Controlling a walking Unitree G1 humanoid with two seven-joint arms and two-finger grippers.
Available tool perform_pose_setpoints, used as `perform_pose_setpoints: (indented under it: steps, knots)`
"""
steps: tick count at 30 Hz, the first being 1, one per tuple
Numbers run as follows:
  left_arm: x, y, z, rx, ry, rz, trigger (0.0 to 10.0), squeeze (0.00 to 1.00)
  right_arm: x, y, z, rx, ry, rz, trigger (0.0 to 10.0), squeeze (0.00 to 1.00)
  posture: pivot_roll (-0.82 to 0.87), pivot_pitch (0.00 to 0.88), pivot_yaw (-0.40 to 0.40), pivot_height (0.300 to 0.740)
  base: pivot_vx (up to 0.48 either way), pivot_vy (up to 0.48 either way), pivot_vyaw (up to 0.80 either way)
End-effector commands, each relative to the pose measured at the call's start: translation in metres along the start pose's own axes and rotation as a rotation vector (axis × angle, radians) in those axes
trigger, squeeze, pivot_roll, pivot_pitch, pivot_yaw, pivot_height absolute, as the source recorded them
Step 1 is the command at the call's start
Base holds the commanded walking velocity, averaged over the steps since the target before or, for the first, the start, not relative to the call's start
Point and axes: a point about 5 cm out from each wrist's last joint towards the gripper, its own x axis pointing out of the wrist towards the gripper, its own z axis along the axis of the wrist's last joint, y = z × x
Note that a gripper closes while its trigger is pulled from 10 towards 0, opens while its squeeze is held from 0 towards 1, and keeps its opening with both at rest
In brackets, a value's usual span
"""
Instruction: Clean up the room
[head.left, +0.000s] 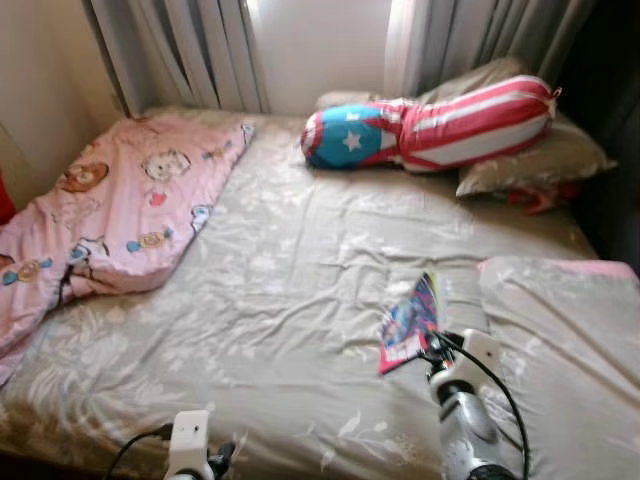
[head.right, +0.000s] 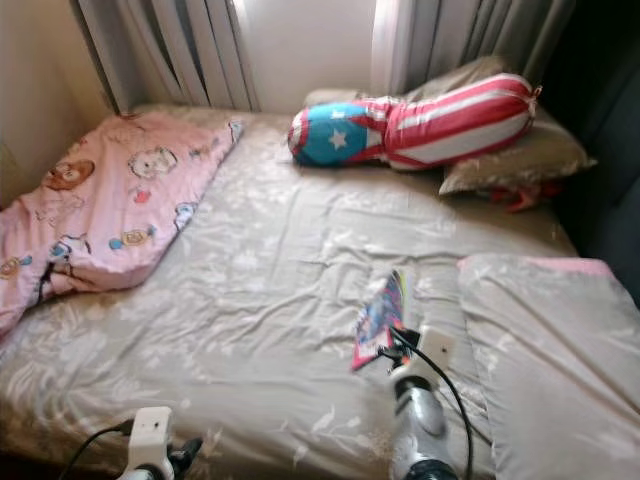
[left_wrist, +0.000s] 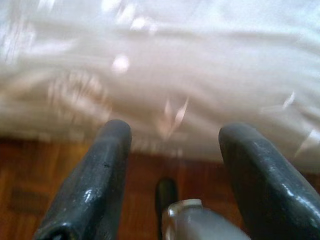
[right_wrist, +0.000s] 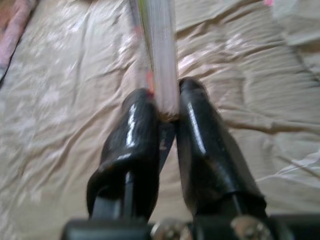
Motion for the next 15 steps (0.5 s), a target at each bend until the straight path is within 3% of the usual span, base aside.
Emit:
perform_pose_setpoints:
  steps: [1,9,15]
  knots:
    - [0.000,-0.006,-0.002,0.002,0.009,-0.012,10.0,0.00,0.002,-0.007,0.009,-0.012,-0.026,-0.014,10.0,0.00,0.06,0.000,-0.018,0.740,0.000,0.000,0.00]
    - [0.002,-0.006,0.004,0.007,-0.017,-0.016,10.0,0.00,0.004,-0.002,0.010,-0.004,-0.031,0.008,10.0,0.00,0.06,0.000,-0.019,0.740,0.000,0.000,0.00]
    - [0.009,-0.008,0.039,-0.008,-0.165,-0.036,10.0,0.00,0.004,-0.003,0.012,-0.011,-0.041,0.006,10.0,0.00,0.06,0.000,-0.021,0.740,0.000,0.000,0.00]
